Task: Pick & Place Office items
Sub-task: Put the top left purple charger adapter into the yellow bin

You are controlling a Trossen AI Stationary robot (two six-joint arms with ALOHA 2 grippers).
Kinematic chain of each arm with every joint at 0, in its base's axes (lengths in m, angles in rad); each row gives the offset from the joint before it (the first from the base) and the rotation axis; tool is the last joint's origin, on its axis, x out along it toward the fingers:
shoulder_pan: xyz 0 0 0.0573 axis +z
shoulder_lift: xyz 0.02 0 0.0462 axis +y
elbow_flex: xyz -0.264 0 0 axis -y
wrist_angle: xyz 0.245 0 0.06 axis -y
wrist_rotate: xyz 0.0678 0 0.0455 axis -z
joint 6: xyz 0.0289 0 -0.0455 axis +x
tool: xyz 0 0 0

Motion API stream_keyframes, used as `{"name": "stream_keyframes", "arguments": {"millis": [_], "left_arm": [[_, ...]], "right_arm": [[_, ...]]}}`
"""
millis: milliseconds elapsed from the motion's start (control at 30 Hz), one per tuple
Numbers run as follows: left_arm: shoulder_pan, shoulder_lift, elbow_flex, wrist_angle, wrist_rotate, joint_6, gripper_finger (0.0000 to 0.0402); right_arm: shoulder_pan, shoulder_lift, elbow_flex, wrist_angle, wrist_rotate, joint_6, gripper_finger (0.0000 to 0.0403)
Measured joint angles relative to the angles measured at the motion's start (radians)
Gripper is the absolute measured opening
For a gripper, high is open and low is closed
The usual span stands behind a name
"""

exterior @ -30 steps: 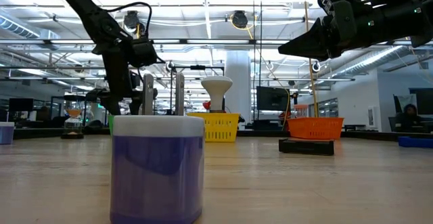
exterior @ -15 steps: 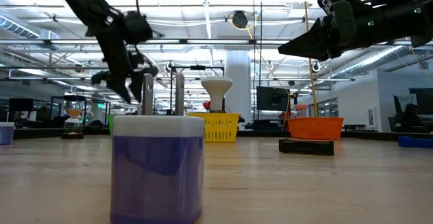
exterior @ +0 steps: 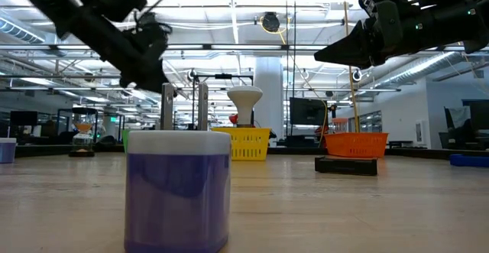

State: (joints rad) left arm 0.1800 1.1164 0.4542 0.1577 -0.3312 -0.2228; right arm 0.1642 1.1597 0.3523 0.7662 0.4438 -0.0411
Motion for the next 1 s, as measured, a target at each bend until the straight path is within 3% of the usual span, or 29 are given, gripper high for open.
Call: {"name": "stream_keyframes", "arguments": {"millis": [133, 200, 500, 767, 1000], "left_arm": [[-0.121, 0.014, -0.092, 0.238, 0.014, 0.056, 0.0022], [-0.176, 0.021, -0.111, 0.278, 0.02, 0.083, 0.0022], [-0.349, 0.022, -0.113, 0.306, 0.014, 0.056, 0.0004], [-0.455, 0.022, -0.113, 0.314, -0.1, 0.071, 0.0015], [-0.594, 0.022, -0.089, 0.261, -0.112, 0.033, 0.0006]], "right_arm": [[0.0, 0.0, 0.0, 0.0, 0.0, -0.034, 0.0004], [0.0, 0.0, 0.0, 0.0, 0.0, -0.047, 0.0004], [0.001, 0.0, 0.0, 0.008, 0.0, -0.051, 0.0004], [0.001, 0.0, 0.0, 0.008, -0.001, -0.051, 0.0004], [0.001, 0.0, 0.0, 0.008, -0.001, -0.051, 0.0004]]}}
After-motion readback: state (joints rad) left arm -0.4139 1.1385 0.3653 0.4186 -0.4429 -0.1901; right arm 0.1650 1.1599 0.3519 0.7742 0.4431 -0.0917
